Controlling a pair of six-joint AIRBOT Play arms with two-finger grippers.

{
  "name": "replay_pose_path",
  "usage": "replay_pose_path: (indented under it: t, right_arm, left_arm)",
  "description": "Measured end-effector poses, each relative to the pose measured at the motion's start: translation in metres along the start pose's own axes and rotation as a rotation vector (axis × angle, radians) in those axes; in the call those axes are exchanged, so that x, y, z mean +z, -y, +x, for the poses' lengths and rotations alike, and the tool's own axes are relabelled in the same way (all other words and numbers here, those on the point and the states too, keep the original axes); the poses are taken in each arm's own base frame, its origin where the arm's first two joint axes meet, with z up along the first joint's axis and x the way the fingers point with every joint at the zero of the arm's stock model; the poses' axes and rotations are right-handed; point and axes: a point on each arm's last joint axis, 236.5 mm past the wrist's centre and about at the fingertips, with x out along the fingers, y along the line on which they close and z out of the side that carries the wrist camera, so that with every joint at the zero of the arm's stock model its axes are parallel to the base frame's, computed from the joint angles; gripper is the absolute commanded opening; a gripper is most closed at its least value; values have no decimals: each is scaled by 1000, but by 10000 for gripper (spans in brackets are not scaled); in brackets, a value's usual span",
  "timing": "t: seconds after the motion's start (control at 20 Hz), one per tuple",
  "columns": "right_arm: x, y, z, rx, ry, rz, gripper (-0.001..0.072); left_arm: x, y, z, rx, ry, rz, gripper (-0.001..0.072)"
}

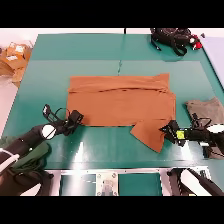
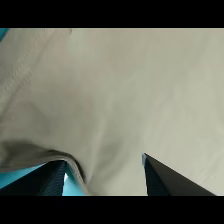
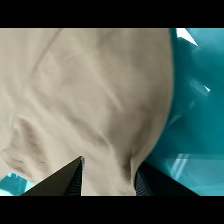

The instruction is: Fold the shirts.

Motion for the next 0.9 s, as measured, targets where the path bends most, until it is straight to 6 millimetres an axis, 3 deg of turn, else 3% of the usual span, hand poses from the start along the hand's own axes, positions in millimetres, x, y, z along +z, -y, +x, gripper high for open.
replay_pose_path:
  t: [0.1,0.15,0.2,0.25,0.35,0.4,0.65,0.9]
  right_arm:
    - [2,-2,1,3,4,-4,429]
    - [2,-2,1,2,6,-6,412]
    - [3,-2,2,2,7,-9,331]
    - [3,-1,2,-1,9,-13,245]
    - [4,3,2,-20,11,-38,161]
    - [4,5,1,-30,9,-53,23]
    - [4,9,-6,-76,-11,-132,24]
    - [13,5,-31,-119,28,-209,24]
  left_arm:
    - [2,-2,4,0,8,-46,585]
    - [3,-3,5,-1,12,-61,405]
    - [1,-6,7,10,7,-71,175]
    - [-1,-11,8,25,-3,-77,112]
    - [-2,-10,8,28,-11,-83,110]
    - [-4,-9,8,30,-19,-77,13]
    - [-16,6,4,45,-91,65,20]
    - [-19,25,-5,63,-135,240,20]
